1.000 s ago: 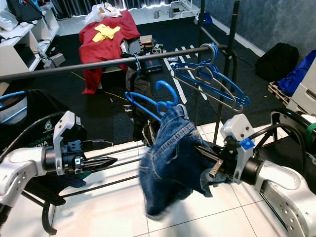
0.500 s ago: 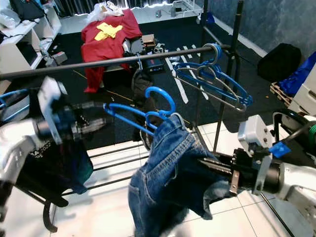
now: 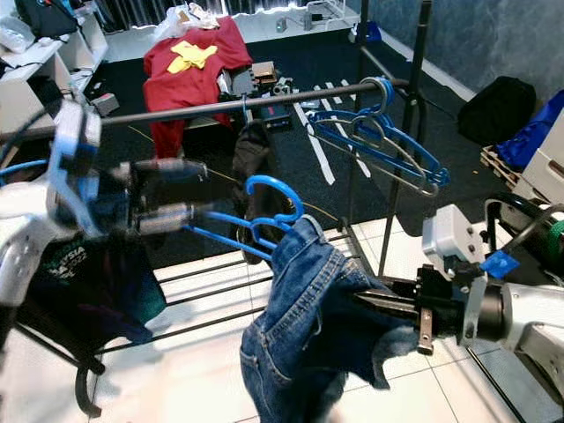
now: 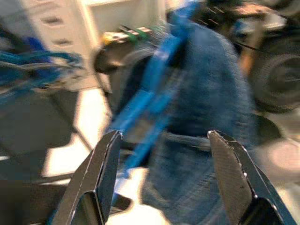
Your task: Hang hanger
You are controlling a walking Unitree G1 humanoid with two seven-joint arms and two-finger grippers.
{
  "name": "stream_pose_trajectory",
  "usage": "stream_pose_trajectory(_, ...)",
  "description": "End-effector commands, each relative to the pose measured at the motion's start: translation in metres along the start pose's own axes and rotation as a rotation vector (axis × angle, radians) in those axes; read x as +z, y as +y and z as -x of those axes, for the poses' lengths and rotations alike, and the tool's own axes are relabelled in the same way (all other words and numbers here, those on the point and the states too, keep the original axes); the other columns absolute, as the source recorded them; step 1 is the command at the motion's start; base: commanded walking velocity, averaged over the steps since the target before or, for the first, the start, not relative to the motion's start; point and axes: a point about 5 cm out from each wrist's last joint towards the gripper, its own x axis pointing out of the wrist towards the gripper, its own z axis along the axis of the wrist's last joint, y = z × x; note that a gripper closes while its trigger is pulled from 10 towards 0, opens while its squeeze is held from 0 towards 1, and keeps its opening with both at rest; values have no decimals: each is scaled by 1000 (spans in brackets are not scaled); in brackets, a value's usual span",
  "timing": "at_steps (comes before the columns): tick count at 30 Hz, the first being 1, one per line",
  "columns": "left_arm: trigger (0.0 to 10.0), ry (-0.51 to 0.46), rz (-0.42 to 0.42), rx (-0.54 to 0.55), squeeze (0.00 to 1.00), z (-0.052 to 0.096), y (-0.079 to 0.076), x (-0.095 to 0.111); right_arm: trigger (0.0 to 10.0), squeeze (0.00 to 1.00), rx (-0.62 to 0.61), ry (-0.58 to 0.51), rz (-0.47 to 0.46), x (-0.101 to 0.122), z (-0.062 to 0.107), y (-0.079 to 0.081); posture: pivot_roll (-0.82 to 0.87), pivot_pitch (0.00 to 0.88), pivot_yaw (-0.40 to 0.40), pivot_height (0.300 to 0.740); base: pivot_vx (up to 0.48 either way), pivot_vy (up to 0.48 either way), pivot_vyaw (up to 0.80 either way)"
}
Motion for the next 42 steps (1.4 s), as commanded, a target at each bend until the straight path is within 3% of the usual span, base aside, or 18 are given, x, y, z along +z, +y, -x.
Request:
stream_pose_trajectory(1, 10000, 66, -5, -33, 0, 1, -4, -4, 10000, 0, 48, -14, 18, 6, -3, 4, -107, 85, 86, 740, 0, 0, 0)
stream_pose_trajectory(6, 10000, 91, -40, 11, 0, -7, 3, -8, 10000, 0, 68, -7, 25, 8, -3, 4, -113, 85, 83, 740, 0, 0, 0)
stream_pose_trajectory(9, 10000, 50, -65, 62, 0, -23, 10, -7, 10000, 0, 108, -5, 24, 8, -11, 8, -118, 83, 82, 740, 0, 0, 0)
stream_pose_trajectory(13, 10000, -17, -73, 80, 0, -31, 14, 2, 10000, 0, 133, -5, 21, 6, -17, 10, -118, 83, 82, 740, 0, 0, 0)
stream_pose_trajectory(16, 10000, -54, -42, -16, 0, -21, 5, 10, 10000, 0, 127, 4, 14, 3, -17, 8, -119, 88, 82, 740, 0, 0, 0)
stream_pose_trajectory(19, 10000, -21, 19, -199, 0, -3, -16, 10, 10000, 0, 100, 9, 9, 1, -14, 4, -113, 90, 83, 740, 0, 0, 0)
stream_pose_trajectory(23, 10000, -31, 50, -253, 0, 12, -24, 14, 10000, 0, 91, 17, 3, 0, -11, 2, -109, 88, 82, 740, 0, 0, 0)
stream_pose_trajectory(24, 10000, -92, 55, -244, 0, 15, -22, 21, 10000, 0, 97, 23, -3, -2, -12, 2, -108, 86, 81, 740, 0, 0, 0)
stream_pose_trajectory(25, 10000, -92, 55, -244, 0, 15, -22, 21, 10000, 0, 97, 23, -3, -2, -12, 2, -108, 86, 81, 740, 0, 0, 0)
stream_pose_trajectory(29, 10000, -333, 84, -211, 0, 23, -15, 39, 10000, 0, 115, 34, -15, -6, -17, 6, -111, 79, 80, 740, 0, 0, 0)
stream_pose_trajectory(31, 10000, -357, 93, -218, 0, 24, -16, 40, 10000, 0, 115, 36, -15, -7, -17, 6, -111, 79, 80, 740, 0, 0, 0)
stream_pose_trajectory(36, 10000, -332, 128, -255, 0, 19, -21, 34, 10000, 0, 107, 44, -14, -8, -16, 4, -113, 85, 79, 740, 0, 0, 0)
stream_pose_trajectory(38, 10000, -294, 144, -275, 0, 11, -25, 25, 10000, 0, 98, 50, -13, -9, -16, 3, -112, 89, 79, 740, 0, 0, 0)
stream_pose_trajectory(39, 10000, -254, 152, -257, 0, 1, -26, 16, 10000, 0, 95, 52, -13, -9, -16, 3, -112, 93, 78, 740, 0, 0, 0)
stream_pose_trajectory(42, 10000, -203, 135, -210, 0, -7, -24, 7, 10000, 0, 97, 53, -13, -9, -17, 4, -113, 94, 78, 740, 0, 0, 0)
